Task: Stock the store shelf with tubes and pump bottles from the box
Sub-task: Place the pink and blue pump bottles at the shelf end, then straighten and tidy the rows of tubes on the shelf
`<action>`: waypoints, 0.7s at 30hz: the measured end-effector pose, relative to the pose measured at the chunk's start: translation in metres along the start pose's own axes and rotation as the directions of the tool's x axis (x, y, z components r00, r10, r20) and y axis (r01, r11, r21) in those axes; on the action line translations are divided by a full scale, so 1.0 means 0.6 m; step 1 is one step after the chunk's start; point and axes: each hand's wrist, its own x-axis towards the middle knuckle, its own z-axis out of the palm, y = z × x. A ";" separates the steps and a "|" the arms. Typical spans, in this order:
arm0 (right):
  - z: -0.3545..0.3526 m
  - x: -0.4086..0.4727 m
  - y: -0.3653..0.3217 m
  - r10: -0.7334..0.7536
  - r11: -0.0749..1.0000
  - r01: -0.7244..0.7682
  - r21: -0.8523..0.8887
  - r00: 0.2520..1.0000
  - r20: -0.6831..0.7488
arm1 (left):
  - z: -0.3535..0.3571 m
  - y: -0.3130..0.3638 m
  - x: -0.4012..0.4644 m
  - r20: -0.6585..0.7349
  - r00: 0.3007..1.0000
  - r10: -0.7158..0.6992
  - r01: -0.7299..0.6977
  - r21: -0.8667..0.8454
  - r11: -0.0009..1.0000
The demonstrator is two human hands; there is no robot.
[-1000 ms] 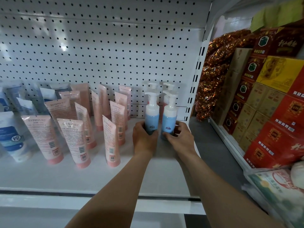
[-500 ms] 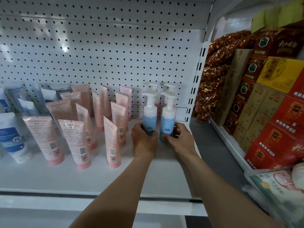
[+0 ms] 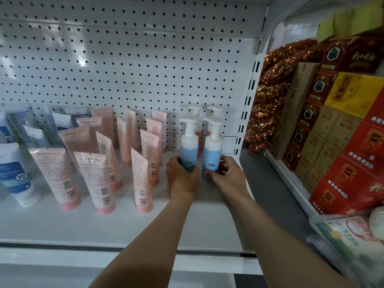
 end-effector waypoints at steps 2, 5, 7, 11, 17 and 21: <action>0.001 0.002 0.002 -0.007 1.000 0.007 -0.003 1.000 0.003 | -0.001 0.000 -0.001 0.009 1.000 0.000 0.000 -0.002 1.000; 0.003 0.001 0.006 -0.012 1.000 0.013 0.021 1.000 -0.003 | -0.001 0.000 -0.001 0.021 1.000 -0.002 0.002 -0.017 1.000; 0.003 -0.002 0.005 -0.009 0.997 0.010 0.073 1.000 -0.017 | -0.004 0.005 -0.004 0.043 0.999 -0.019 0.020 -0.038 0.999; -0.004 -0.007 -0.007 0.023 0.987 -0.017 0.160 0.999 -0.034 | -0.014 0.020 -0.026 0.081 0.993 -0.082 0.084 -0.019 0.996; -0.009 -0.028 -0.026 0.073 0.968 -0.059 0.243 0.996 -0.048 | -0.050 0.077 -0.090 0.017 1.000 0.020 -0.020 -0.007 1.000; -0.033 -0.034 -0.057 0.104 0.948 -0.066 0.312 0.989 -0.106 | -0.092 0.155 -0.074 -0.068 0.968 0.243 -0.243 0.017 0.970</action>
